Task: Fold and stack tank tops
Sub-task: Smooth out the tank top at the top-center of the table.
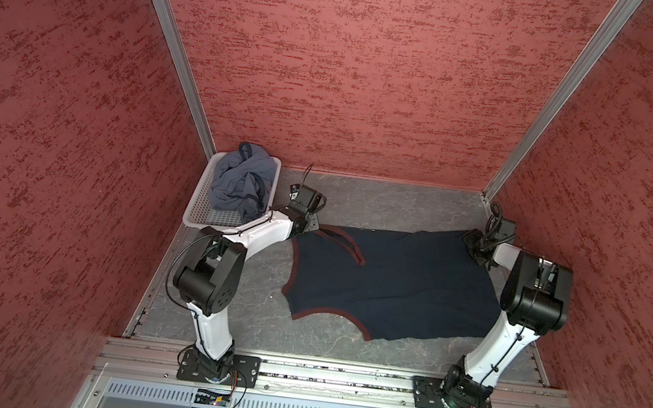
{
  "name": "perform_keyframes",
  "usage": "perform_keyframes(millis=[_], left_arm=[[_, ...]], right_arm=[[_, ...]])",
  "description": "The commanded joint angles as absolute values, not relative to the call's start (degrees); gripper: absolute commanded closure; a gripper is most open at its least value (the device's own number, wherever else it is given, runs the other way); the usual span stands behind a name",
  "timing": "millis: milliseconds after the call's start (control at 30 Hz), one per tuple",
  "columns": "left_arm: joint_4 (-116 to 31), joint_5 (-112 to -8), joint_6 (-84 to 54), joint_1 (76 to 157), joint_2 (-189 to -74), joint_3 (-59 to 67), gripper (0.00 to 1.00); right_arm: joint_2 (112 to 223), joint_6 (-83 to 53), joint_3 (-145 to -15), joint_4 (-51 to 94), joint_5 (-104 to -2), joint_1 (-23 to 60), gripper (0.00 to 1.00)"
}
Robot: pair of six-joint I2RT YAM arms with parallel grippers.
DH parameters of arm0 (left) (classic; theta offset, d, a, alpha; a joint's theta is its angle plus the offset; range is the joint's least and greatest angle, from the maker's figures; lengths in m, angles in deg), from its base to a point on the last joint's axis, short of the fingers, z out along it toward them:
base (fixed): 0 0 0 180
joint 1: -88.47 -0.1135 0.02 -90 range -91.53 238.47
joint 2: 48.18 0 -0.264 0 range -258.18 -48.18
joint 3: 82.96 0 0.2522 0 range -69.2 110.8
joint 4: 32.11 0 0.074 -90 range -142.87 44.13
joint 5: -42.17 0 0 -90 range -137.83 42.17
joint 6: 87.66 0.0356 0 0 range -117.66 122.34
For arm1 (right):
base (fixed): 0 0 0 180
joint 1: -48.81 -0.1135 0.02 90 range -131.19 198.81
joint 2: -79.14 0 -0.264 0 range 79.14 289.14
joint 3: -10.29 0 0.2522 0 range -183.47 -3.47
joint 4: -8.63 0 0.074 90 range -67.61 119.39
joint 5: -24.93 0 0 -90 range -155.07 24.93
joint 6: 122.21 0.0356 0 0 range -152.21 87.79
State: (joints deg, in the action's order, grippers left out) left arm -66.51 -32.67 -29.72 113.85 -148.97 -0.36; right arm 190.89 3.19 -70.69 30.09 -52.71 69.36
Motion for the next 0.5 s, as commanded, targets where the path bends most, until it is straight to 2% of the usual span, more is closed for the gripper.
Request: perform_keyframes(millis=[0,333,400,467], left_arm=[[-59.32,-31.37,-29.92,114.09,-146.99,-6.32,0.95],[-55.75,-31.82,-31.39,111.33,-148.77,-12.44,0.89],[-56.39,-31.99,-31.75,110.9,-149.6,-12.25,0.79],[-56.76,-32.7,-32.19,110.45,-150.04,-12.23,0.73]], right_arm=[[192.06,3.85,-68.95,35.2,-56.53,69.76,0.32],[191.54,4.0,-68.69,35.82,-58.07,70.09,0.33],[191.3,3.92,-68.6,35.79,-57.84,70.21,0.33],[190.82,3.74,-68.26,35.17,-57.27,70.26,0.33]])
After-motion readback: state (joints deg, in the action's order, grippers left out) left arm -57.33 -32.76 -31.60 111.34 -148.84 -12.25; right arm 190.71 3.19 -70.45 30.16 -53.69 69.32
